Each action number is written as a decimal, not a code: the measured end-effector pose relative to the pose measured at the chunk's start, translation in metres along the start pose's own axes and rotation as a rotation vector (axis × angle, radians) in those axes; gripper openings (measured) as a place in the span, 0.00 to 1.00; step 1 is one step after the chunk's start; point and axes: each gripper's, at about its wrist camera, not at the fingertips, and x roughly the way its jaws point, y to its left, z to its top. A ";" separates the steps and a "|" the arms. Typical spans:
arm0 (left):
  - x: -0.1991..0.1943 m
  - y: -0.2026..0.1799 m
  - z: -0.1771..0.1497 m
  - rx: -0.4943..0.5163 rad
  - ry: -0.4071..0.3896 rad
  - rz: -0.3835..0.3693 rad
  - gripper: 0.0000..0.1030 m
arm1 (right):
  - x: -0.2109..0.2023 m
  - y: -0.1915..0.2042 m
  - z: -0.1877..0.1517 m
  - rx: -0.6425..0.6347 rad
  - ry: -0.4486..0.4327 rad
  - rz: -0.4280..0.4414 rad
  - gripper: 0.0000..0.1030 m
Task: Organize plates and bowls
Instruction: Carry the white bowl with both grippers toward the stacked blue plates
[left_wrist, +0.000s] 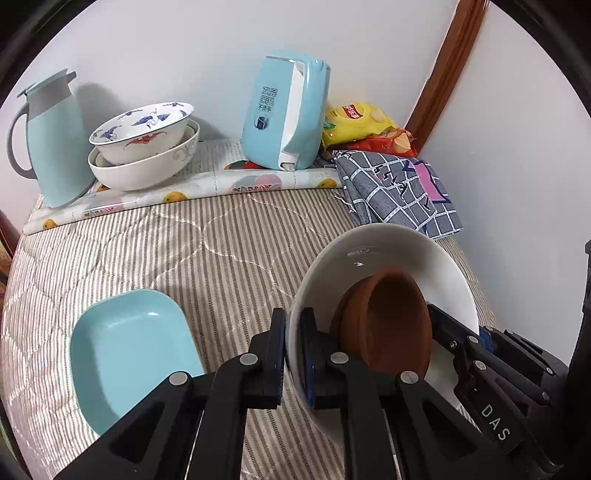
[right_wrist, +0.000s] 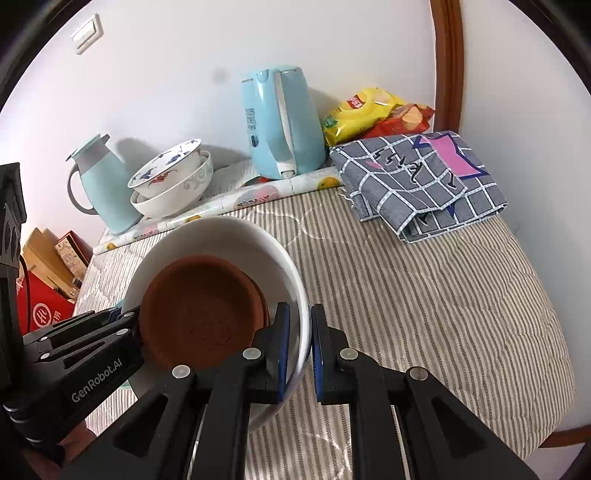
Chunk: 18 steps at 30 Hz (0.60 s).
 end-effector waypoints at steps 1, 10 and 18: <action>-0.001 0.002 0.000 -0.002 -0.001 0.000 0.08 | 0.000 0.002 0.001 -0.001 -0.002 0.002 0.10; -0.008 0.018 0.000 -0.009 -0.007 0.014 0.08 | 0.002 0.020 0.001 -0.013 -0.006 0.015 0.10; -0.016 0.033 0.001 -0.023 -0.016 0.019 0.08 | 0.002 0.035 0.001 -0.021 -0.005 0.028 0.10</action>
